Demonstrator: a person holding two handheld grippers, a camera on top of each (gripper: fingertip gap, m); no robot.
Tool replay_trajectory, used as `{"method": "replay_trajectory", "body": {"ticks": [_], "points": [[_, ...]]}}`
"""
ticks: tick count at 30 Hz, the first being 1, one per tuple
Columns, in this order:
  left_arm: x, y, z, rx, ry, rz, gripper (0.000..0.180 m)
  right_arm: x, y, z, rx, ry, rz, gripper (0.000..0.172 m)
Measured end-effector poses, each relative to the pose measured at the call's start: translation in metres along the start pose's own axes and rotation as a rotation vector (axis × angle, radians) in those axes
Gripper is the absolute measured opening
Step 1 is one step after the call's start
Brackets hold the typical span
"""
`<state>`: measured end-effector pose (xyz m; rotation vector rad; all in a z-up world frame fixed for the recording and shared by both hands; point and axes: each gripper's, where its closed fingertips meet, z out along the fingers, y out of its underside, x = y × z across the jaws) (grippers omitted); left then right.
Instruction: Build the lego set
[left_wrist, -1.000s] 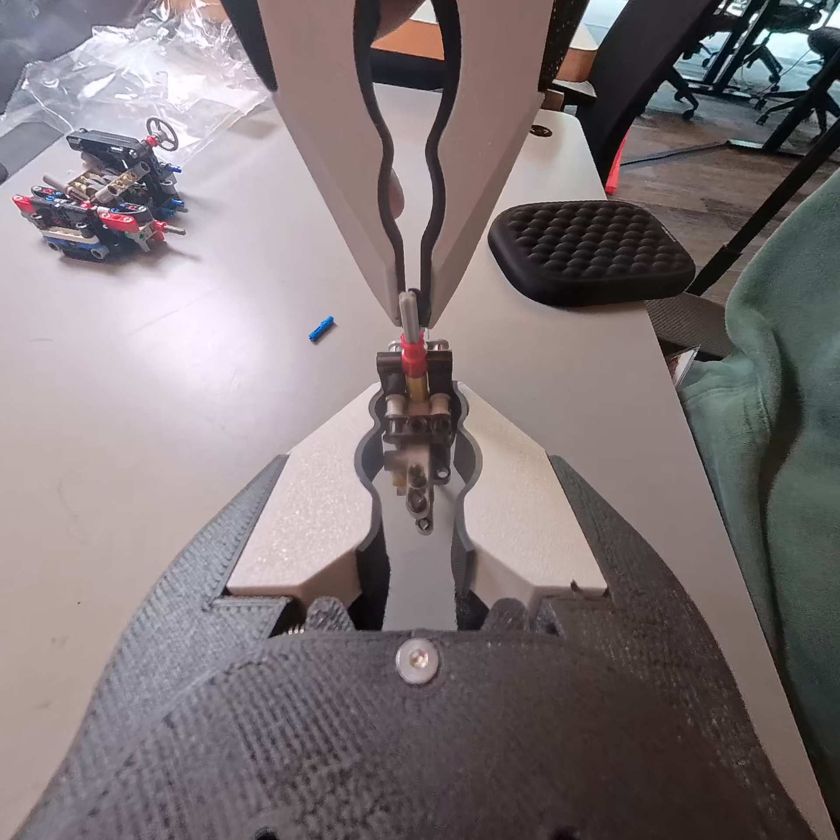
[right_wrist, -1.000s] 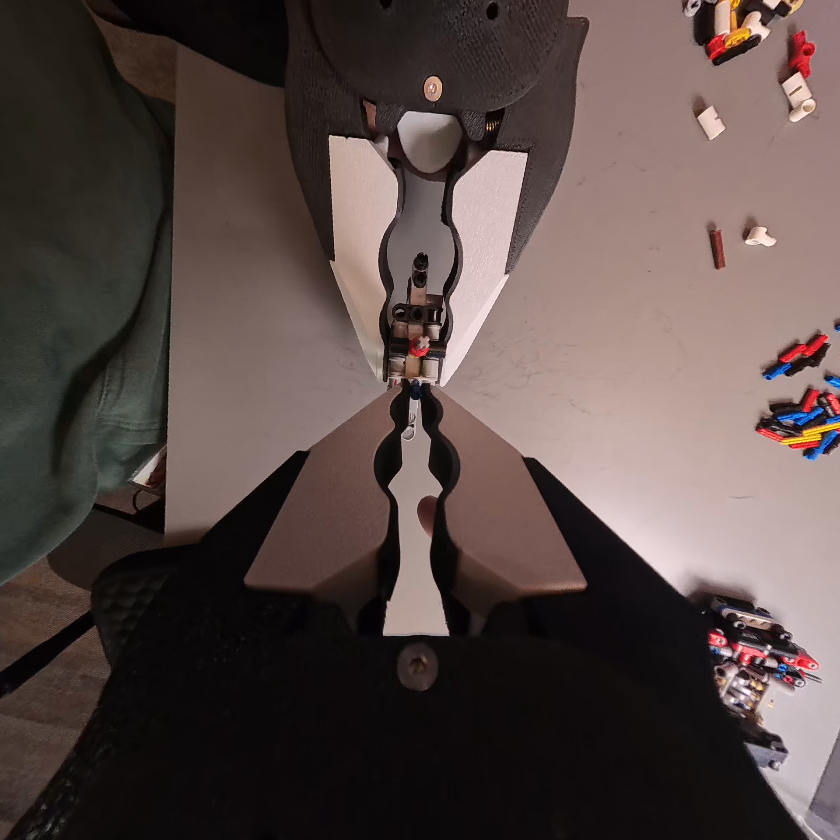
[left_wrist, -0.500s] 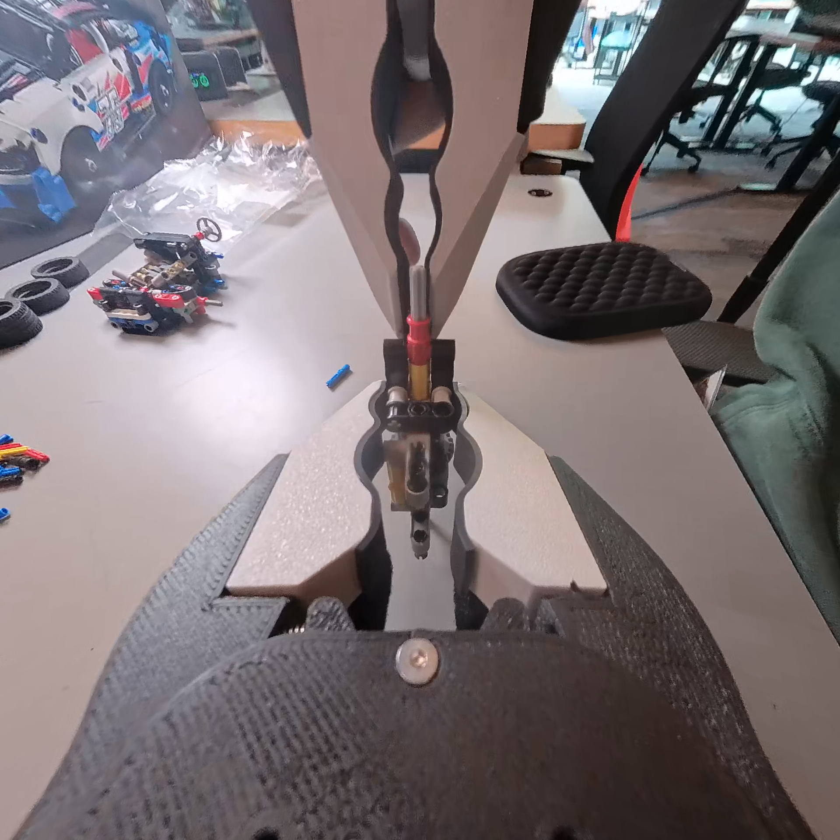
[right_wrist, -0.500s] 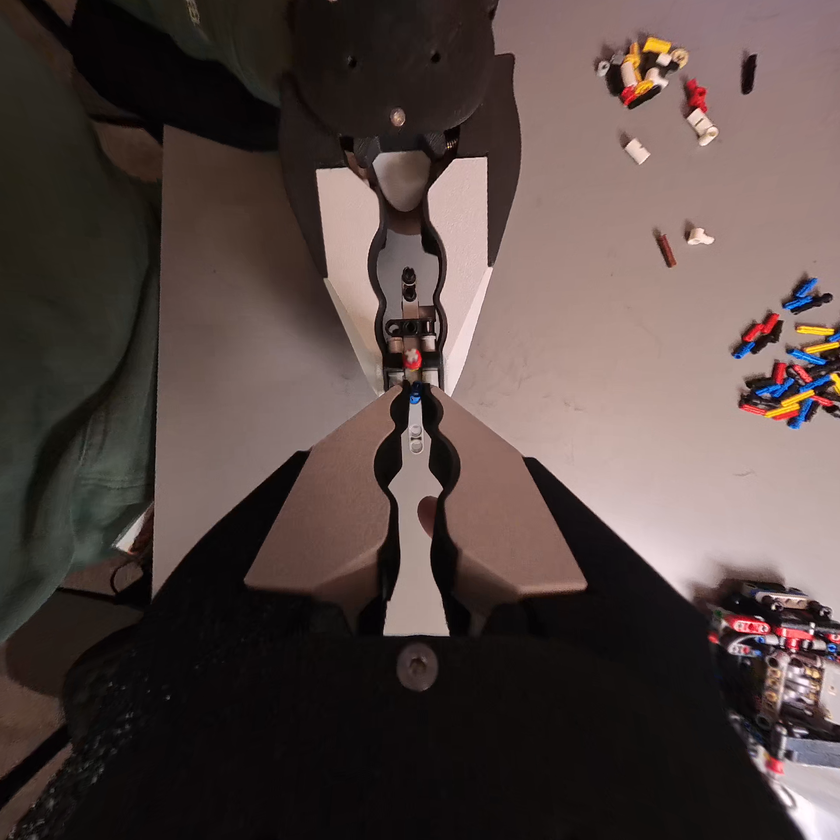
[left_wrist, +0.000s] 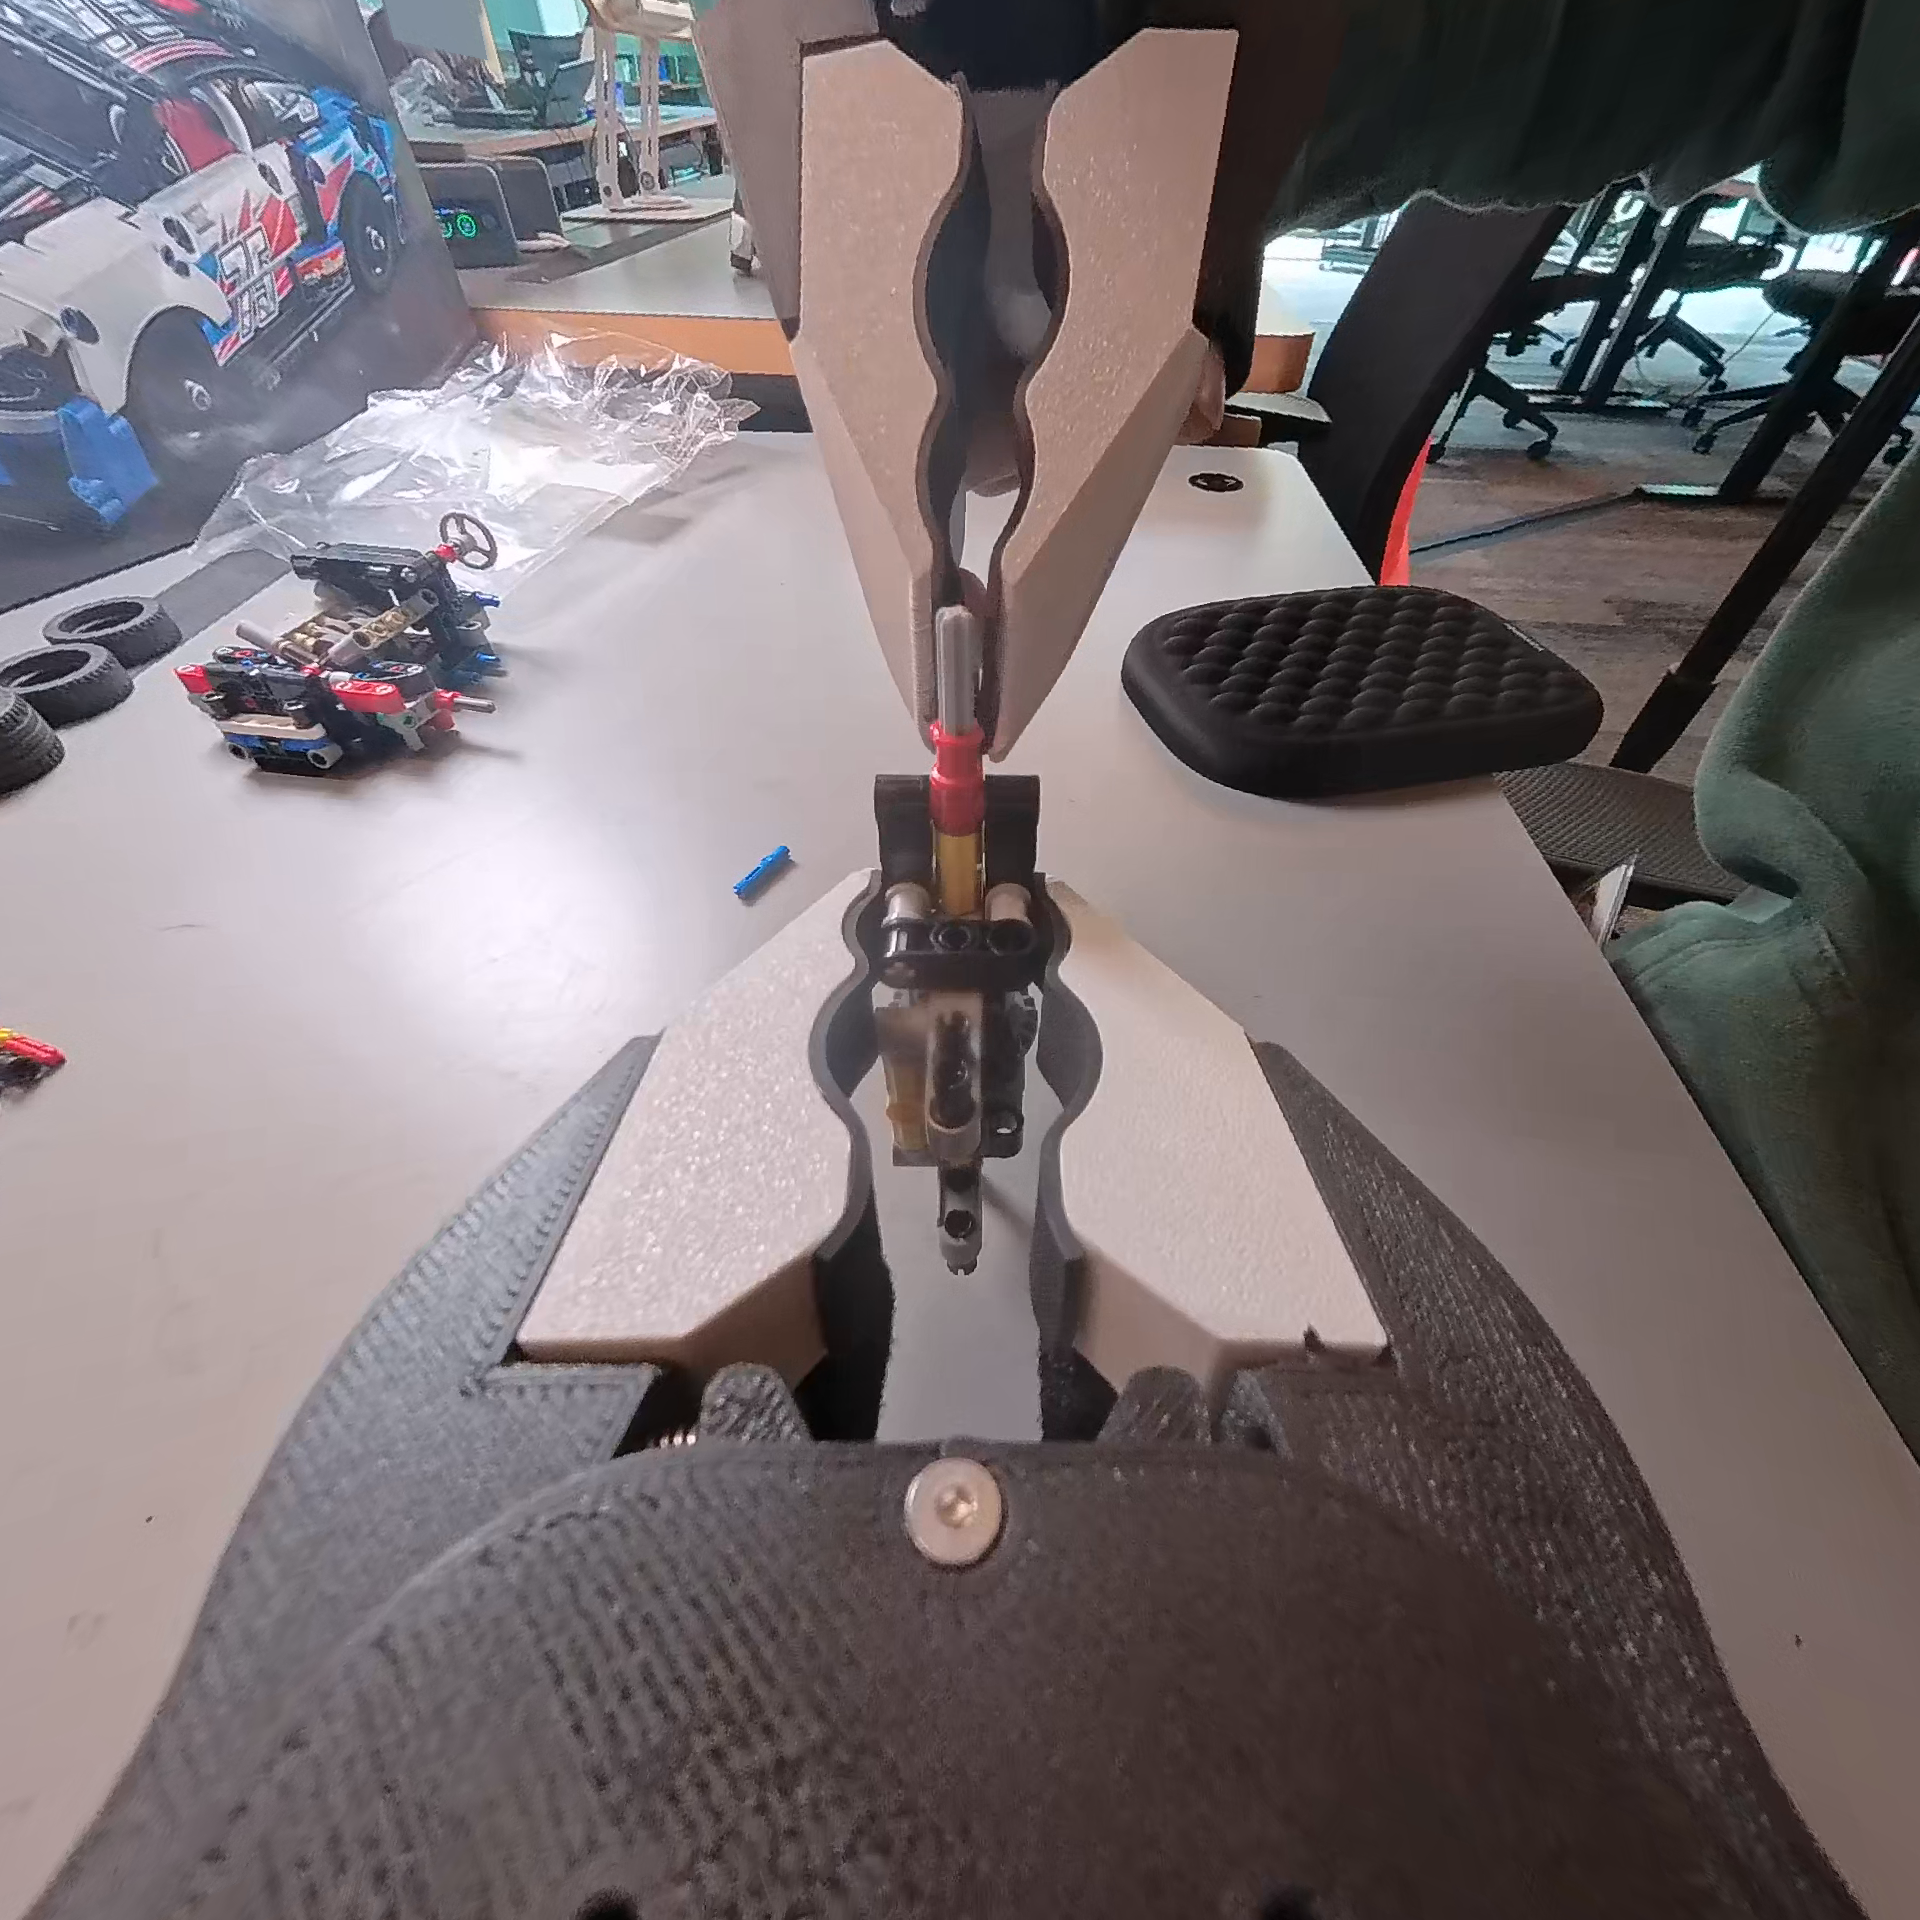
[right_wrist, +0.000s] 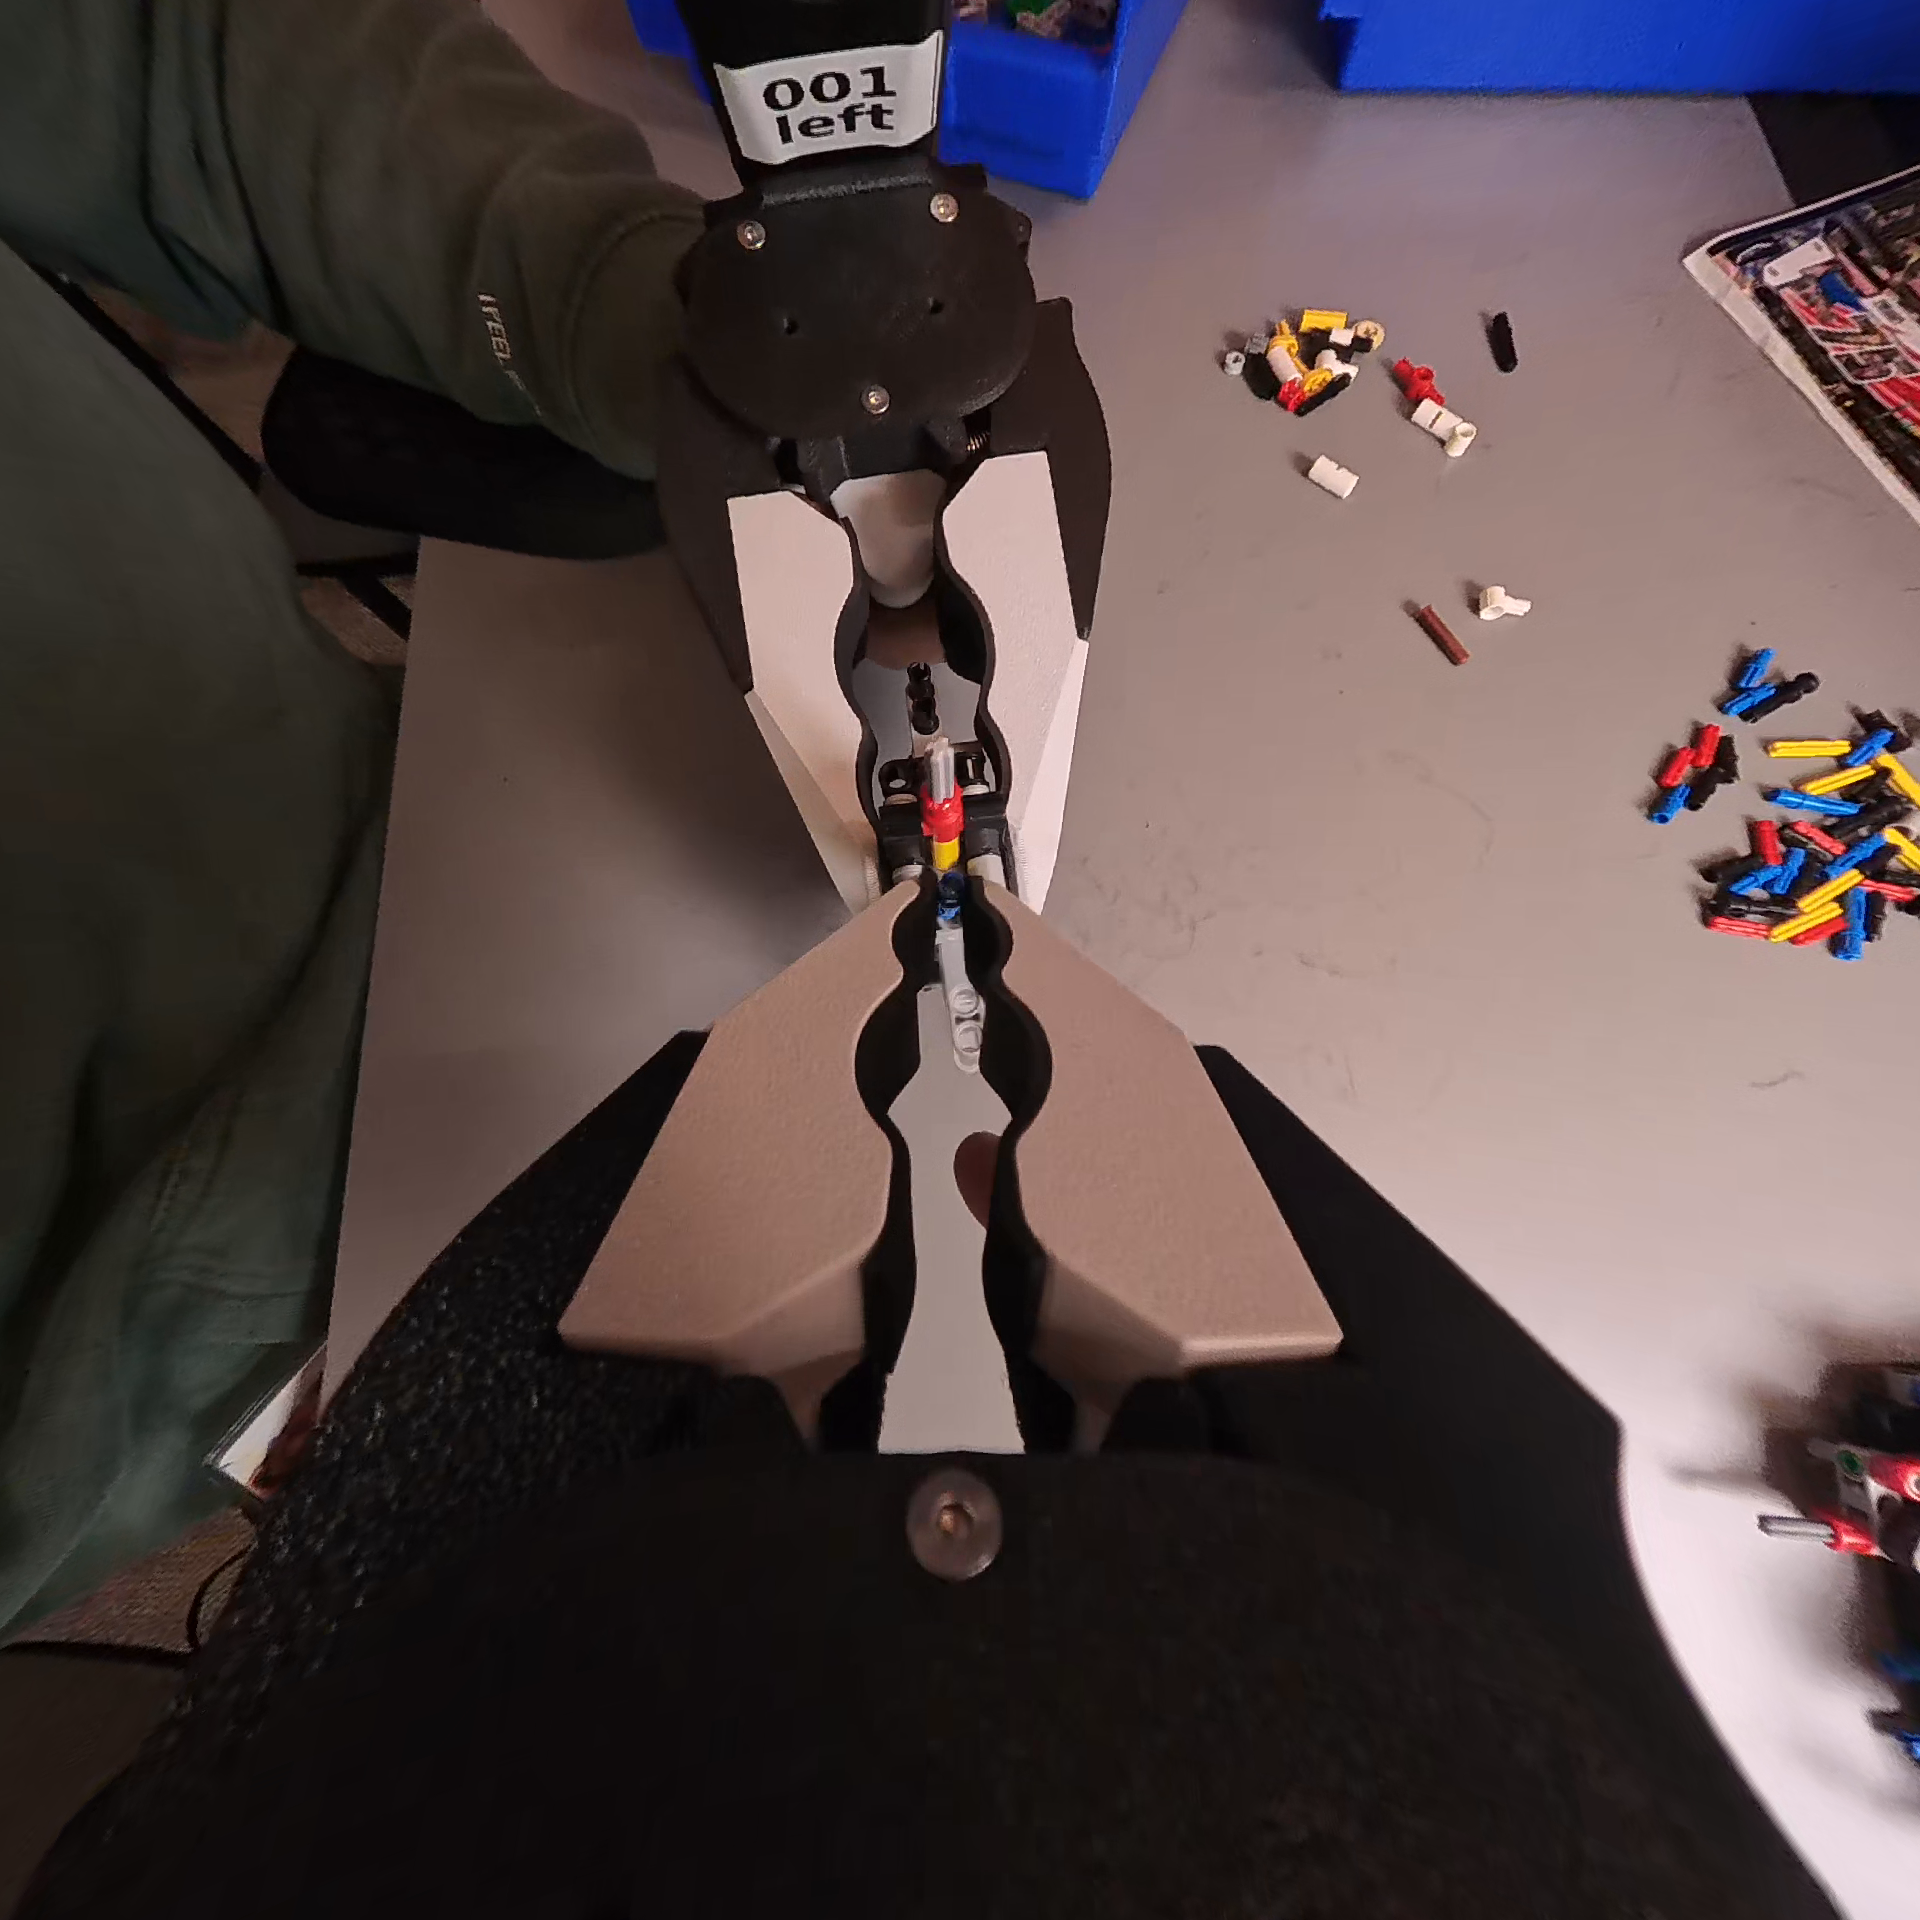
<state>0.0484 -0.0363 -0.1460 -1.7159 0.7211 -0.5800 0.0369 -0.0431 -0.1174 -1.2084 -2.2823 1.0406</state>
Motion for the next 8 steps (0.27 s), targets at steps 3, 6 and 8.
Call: {"method": "replay_trajectory", "body": {"ticks": [3,6,8], "points": [[-0.0004,0.0002,-0.0005,-0.002,-0.001,0.001,0.025,0.0015,0.0007,0.0000,-0.004,0.003,0.009,0.003],[0.0000,0.0004,-0.0003,-0.007,-0.001,0.006,0.025,0.0011,0.0015,0.0002,-0.023,0.008,-0.004,0.003],[-0.0001,0.0005,0.0000,-0.010,-0.004,0.007,0.025,0.0013,0.0022,-0.0001,-0.050,0.015,-0.018,0.003]]}}
